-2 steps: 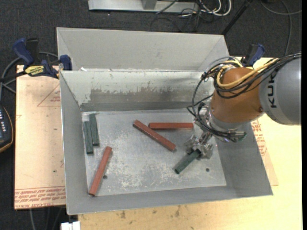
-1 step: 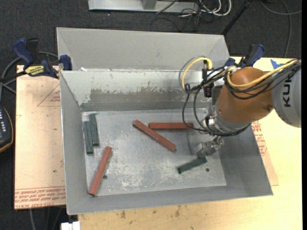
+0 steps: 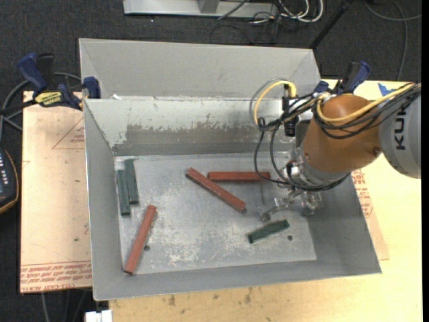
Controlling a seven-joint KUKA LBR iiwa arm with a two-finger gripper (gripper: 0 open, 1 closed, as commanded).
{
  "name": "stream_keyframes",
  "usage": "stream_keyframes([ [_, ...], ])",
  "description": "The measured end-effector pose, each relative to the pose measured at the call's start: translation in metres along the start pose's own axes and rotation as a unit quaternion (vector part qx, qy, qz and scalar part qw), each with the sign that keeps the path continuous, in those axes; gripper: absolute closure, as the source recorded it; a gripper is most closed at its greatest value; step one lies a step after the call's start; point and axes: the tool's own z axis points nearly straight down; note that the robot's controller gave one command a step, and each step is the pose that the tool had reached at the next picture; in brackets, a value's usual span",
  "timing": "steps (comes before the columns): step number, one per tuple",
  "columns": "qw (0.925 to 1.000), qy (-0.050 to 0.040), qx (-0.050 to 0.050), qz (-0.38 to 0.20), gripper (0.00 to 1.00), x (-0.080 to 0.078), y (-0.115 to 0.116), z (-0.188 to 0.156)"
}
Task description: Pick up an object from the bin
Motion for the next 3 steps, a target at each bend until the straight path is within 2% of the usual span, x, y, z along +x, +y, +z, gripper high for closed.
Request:
stream_keyframes([
  [1, 0.9999, -0.0002, 0.006, 0.014, 0.0, -0.041, -0.083, -0.051],
  [2, 1.0, 0.0005, 0.001, 0.002, 0.0, -0.047, -0.05, -0.085],
  [3, 0.9997, -0.0007, -0.002, 0.024, 0.0, -0.082, -0.059, -0.027],
])
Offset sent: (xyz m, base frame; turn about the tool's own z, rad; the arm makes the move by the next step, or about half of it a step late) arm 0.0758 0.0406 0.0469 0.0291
